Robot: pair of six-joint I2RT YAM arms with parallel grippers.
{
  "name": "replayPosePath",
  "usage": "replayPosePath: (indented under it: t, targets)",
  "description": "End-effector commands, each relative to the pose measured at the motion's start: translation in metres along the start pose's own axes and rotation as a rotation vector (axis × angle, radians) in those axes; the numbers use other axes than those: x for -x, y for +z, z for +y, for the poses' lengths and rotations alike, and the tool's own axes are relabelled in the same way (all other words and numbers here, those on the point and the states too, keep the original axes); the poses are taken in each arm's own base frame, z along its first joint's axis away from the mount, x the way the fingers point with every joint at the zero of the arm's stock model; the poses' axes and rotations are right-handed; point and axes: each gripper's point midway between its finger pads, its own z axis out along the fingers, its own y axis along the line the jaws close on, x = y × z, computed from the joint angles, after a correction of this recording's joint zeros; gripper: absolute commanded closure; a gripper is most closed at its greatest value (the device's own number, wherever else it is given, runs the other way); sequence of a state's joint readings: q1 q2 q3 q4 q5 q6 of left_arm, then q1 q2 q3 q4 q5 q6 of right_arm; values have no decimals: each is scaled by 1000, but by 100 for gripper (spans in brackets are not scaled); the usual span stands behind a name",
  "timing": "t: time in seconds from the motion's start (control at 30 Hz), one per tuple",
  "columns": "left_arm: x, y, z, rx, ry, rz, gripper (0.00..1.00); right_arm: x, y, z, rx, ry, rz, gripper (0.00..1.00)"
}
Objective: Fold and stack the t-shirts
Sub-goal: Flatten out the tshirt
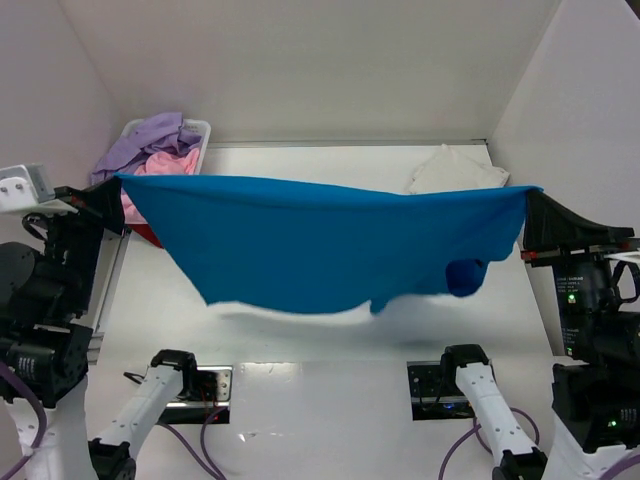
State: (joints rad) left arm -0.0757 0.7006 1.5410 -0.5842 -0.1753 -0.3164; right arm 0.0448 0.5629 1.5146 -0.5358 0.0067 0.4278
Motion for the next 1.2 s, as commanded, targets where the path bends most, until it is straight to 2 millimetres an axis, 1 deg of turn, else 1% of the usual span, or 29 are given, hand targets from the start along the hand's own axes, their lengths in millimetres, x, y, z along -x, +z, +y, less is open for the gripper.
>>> replayPosePath:
  t: [0.0,0.1,0.13,0.17,0.2,0.23,0.27,0.33,0.37,0.4,0.43,0.47,0.5,0.53,0.57,0.6,0.63,0.7,0.73,0.77,0.8,0.83,0.87,0.9,0.97,1.0,1.03,1.1,1.17]
  targets:
    - [-8,11,8,45,23,28,100,-8,1,-7,-37,-20,42,100]
    - [-11,30,8,56,35,32,100,-23,22,-15,-51,-21,71,100]
    - [-13,33,8,58,37,41,100,-28,27,-18,-56,-21,81,100]
    - [-20,41,9,62,40,57,100,-34,33,-20,-60,-21,90,100]
    - [-19,45,8,61,39,51,100,-40,38,-26,-76,-30,102,100]
    - [-31,51,10,68,44,82,100,-49,47,-30,-86,-31,122,100]
    - [-31,59,9,66,52,77,100,-62,57,-37,-100,-40,153,100]
    - [-49,76,11,74,59,112,100,-77,69,-45,-104,-50,163,100]
    - [-57,80,12,78,61,128,100,-88,78,-51,-113,-50,184,100]
    - [-62,84,13,80,63,138,100,-91,79,-54,-124,-51,181,100]
    - [-76,92,15,86,68,165,100,-108,85,-63,-140,-61,219,100]
    - [-76,96,14,86,68,164,100,-115,88,-67,-144,-61,227,100]
    - [-81,97,15,87,69,169,100,-126,90,-72,-157,-61,254,100]
    - [-94,104,18,92,72,191,100,-131,91,-75,-157,-61,255,100]
    - [-107,110,20,96,76,209,100,-152,93,-85,-168,-62,279,100]
    - [-113,114,23,108,79,220,100,-151,93,-87,-178,-63,274,100]
    - [-118,114,24,110,81,231,100,-162,93,-93,-185,-64,288,100]
    - [-136,124,26,118,87,263,100,-175,94,-101,-204,-66,309,100]
    - [-139,130,28,127,88,264,100,-184,96,-106,-210,-66,320,100]
    - [-145,129,30,130,91,277,100,-190,96,-110,-222,-68,325,100]
    - [-155,134,31,133,94,292,100,-191,99,-111,-220,-68,322,100]
    - [-158,140,31,134,94,293,100,-196,104,-113,-220,-68,322,100]
    - [-166,147,32,137,96,306,100,-197,111,-113,-220,-57,315,100]
    - [-172,150,33,140,99,323,100,-203,114,-117,-228,-58,333,100]
    - [-187,159,37,154,118,354,100,-210,129,-120,-234,-58,346,100]
    - [-186,163,37,153,117,348,100,-213,133,-122,-236,-67,355,100]
    - [-193,168,38,156,119,360,100,-215,140,-125,-246,-70,352,100]
    - [-197,170,36,147,118,371,100,-216,143,-126,-244,-70,347,100]
    - [-204,177,35,140,117,378,100,-228,147,-133,-263,-72,366,100]
